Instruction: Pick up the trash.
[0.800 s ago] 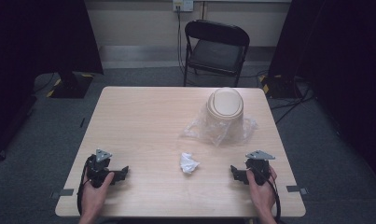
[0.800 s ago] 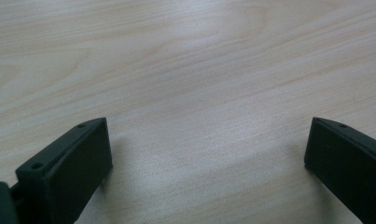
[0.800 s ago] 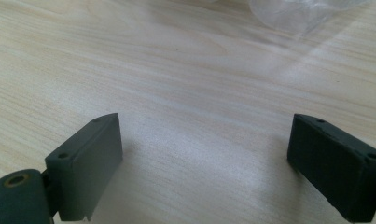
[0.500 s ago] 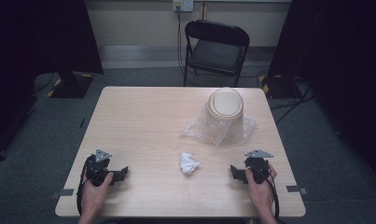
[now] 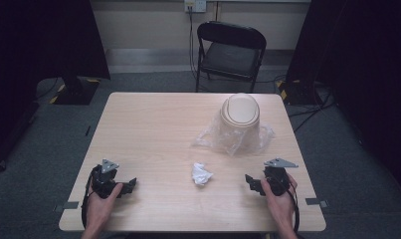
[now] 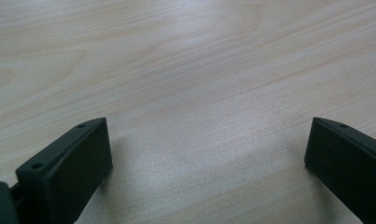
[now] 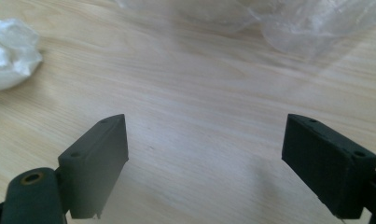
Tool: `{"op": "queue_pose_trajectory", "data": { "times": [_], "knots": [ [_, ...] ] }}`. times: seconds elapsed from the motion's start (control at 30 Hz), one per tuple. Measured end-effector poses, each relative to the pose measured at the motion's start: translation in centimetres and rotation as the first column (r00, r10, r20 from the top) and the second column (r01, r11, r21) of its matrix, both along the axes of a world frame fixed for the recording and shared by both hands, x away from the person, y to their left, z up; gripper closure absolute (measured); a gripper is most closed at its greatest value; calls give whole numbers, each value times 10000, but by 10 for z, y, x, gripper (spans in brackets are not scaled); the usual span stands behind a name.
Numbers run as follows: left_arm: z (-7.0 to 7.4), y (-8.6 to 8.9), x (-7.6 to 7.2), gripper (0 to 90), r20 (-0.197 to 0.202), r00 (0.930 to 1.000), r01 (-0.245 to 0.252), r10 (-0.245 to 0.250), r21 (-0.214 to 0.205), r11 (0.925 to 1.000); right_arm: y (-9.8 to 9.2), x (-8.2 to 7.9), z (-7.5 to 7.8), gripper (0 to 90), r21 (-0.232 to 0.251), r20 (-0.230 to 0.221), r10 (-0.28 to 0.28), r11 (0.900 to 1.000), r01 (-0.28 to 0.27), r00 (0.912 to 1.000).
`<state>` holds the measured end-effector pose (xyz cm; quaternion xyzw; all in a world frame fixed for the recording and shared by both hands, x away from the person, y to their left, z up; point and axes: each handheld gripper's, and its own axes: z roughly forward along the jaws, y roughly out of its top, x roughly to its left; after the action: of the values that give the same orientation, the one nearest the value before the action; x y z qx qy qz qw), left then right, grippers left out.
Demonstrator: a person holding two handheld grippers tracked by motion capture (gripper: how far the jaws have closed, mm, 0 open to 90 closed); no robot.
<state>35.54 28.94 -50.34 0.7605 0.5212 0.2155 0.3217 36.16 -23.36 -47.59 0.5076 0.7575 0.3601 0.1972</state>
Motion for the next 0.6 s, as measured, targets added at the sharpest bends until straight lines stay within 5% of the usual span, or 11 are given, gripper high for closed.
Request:
{"op": "queue_pose_trajectory", "data": {
  "times": [0.33, 0.6],
  "knots": [
    [0, 0, 0, 0, -1, 10000, 13, -13, -1, 10000, 25, 9, 15, 156, 324, 189, 1154, 9927, -1160, 9931],
    [0, 0, 0, 1, -9, 10000, -11, 11, -33, 10000, 30, 15, 31, 153, 454, 567, 1328, 9897, -1354, 9895]
  ]
}}
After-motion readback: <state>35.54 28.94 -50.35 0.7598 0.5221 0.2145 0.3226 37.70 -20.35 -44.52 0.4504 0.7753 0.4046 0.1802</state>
